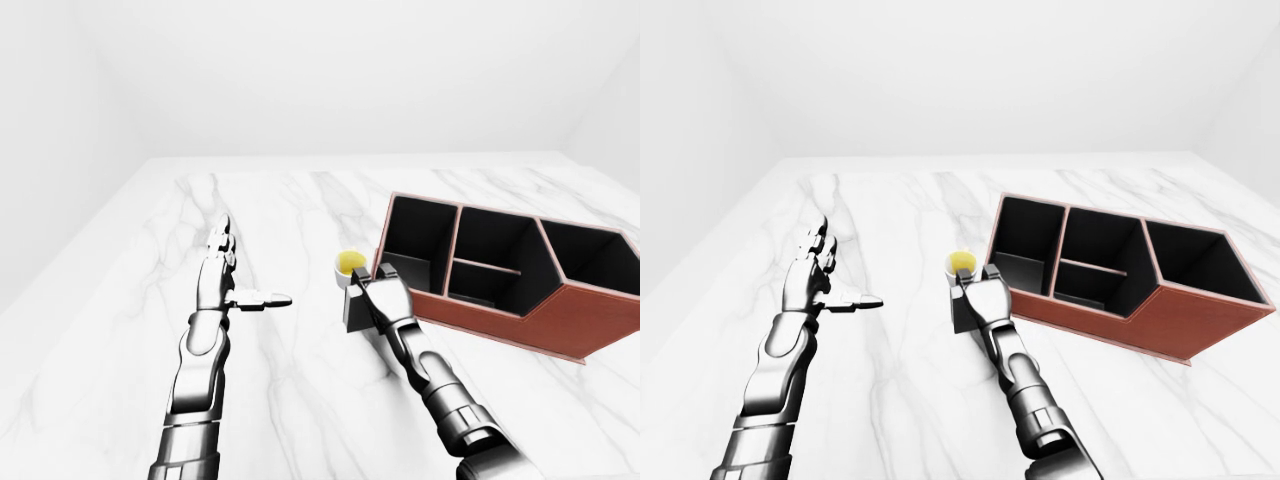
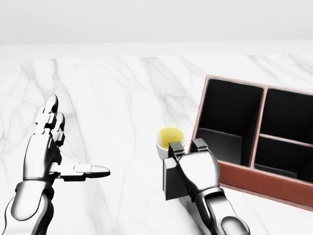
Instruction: Pick up the book and place it in the caddy.
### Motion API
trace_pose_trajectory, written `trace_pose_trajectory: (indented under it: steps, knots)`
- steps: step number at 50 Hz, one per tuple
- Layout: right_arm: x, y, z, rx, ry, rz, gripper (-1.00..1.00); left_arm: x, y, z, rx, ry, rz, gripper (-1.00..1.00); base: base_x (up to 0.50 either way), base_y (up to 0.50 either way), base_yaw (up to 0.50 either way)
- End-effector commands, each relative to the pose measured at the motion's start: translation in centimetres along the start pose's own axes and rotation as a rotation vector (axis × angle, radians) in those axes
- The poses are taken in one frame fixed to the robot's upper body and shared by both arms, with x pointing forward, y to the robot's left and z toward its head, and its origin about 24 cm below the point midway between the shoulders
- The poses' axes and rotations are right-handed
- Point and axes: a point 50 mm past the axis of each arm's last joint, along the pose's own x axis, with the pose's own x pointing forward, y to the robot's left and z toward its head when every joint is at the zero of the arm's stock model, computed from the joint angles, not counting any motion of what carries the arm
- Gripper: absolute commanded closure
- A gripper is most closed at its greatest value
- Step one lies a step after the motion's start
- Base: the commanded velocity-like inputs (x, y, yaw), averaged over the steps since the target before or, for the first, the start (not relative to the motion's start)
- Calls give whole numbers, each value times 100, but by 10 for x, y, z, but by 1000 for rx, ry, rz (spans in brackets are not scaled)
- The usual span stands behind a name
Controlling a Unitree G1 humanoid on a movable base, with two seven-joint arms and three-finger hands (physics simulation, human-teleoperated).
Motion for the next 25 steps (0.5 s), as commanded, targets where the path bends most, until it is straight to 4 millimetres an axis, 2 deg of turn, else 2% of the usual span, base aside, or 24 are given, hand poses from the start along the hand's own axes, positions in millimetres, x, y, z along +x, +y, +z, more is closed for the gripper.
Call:
trace_pose_trajectory:
  steps: [1, 13, 25]
  knots:
    - [-10, 16, -2, 65, 39, 71, 100, -1, -1, 0, -2, 0, -5, -100, 0, 0, 0]
    - [-13, 7, 0, 66, 25, 55, 100, 0, 0, -2, -1, 9, -3, -100, 0, 0, 0]
    - [-21, -29, 5, 55, 2, 3, 100, -1, -1, 1, 2, -4, -4, -100, 0, 0, 0]
